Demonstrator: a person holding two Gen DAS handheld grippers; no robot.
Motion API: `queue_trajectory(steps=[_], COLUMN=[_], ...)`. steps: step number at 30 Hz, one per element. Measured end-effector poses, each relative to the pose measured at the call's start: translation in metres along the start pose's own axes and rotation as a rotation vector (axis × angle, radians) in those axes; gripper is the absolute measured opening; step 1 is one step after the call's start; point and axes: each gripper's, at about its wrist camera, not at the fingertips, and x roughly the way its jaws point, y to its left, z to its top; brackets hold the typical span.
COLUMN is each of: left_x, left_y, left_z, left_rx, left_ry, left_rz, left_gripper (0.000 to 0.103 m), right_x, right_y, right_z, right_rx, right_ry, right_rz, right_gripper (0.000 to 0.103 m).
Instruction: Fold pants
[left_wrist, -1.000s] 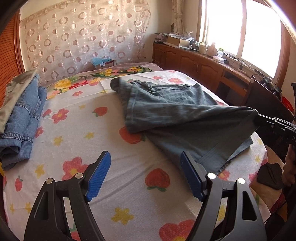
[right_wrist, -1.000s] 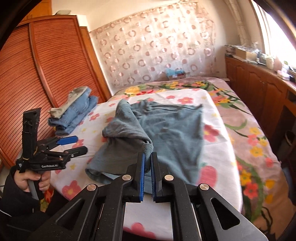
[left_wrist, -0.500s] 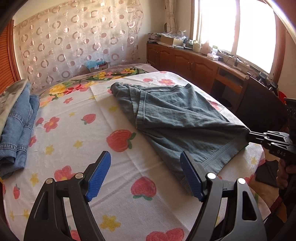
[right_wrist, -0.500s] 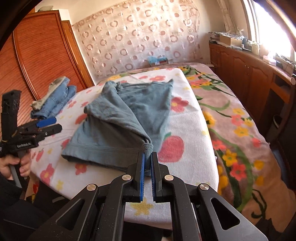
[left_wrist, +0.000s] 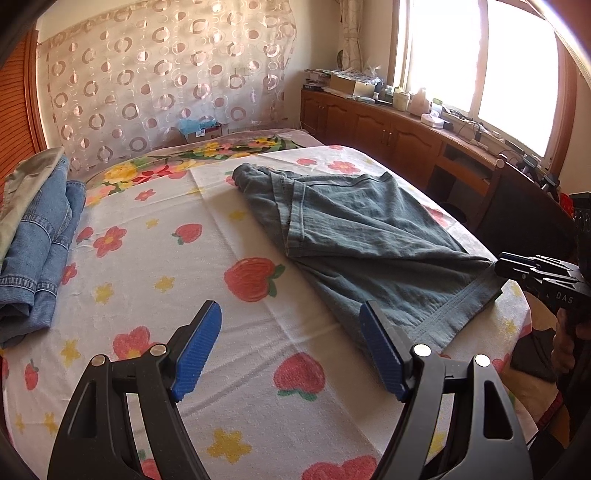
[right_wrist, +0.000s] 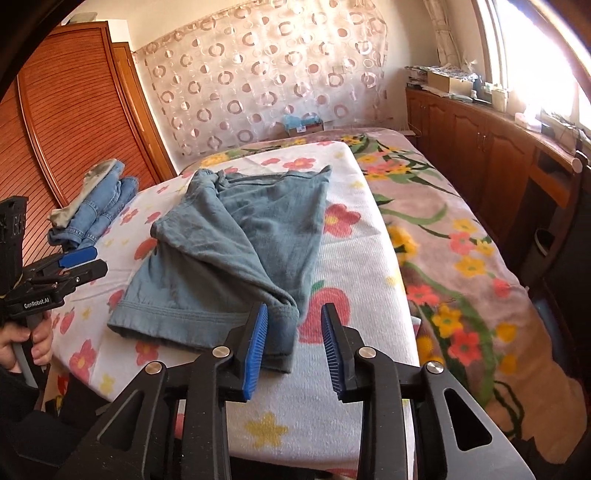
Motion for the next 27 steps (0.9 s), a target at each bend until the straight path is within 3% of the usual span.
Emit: queue_trajectory(steps=[11,27], left_x=[-0.004,-0.012], left_y=[0.02,0.05], left_z=[-0.001,-0.005], left_rx=[-0.039,-0.098], left_ry=[-0.012,-0.039], left_rz=[0.023,0.054], left_gripper=[0.078,0.078], right_x=[0.03,0.115], right_y=[0.029,0.093], right_z=[0.024,0.069], right_rx=[-0.079,-0.245], right_ry=[-0.025,0.03], right_rz=[0.082,0.246], right_gripper=[0.033,0.033])
